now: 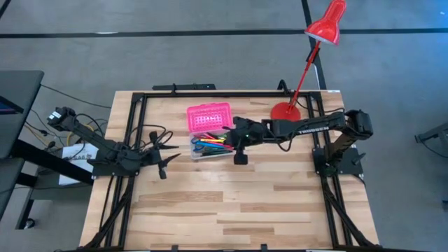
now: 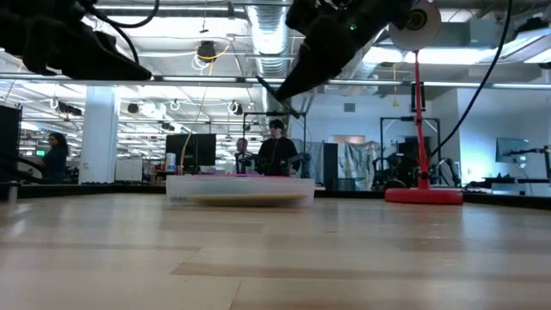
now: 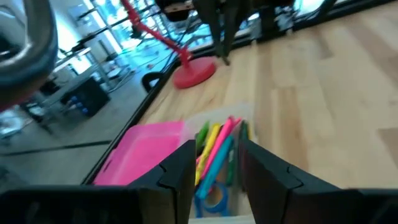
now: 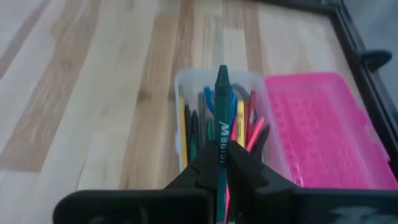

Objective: Pick & place school supplies into a supply box
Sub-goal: Put the green crayon into the pink supply box

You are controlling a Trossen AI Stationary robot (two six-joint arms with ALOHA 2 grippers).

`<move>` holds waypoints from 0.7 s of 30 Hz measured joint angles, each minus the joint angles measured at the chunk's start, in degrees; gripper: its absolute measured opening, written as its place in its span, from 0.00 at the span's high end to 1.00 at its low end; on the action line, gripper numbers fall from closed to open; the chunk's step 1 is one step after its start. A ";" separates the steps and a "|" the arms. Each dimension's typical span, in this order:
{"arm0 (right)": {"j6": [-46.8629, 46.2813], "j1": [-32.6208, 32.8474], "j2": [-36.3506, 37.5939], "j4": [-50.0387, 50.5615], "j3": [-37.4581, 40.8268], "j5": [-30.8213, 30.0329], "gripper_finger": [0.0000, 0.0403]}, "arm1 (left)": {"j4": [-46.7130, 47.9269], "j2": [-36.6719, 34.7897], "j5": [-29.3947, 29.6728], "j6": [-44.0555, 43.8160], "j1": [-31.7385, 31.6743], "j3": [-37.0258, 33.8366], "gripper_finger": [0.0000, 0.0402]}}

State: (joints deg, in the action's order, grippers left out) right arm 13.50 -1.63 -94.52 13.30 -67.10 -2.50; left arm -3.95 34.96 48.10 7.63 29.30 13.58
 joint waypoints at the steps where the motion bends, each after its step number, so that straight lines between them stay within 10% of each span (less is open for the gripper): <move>1: 0.32 0.00 -0.74 -1.19 -0.10 0.04 0.99 | 0.46 -0.02 0.76 -0.07 0.00 0.00 0.70; 21: 4.55 -2.27 -20.54 0.28 -14.10 7.37 0.99 | 3.80 0.00 3.28 -1.63 0.00 0.00 0.70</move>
State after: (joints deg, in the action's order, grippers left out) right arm 18.05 -3.90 -115.06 13.59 -81.20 4.87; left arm -0.15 34.96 51.38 5.99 29.30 13.58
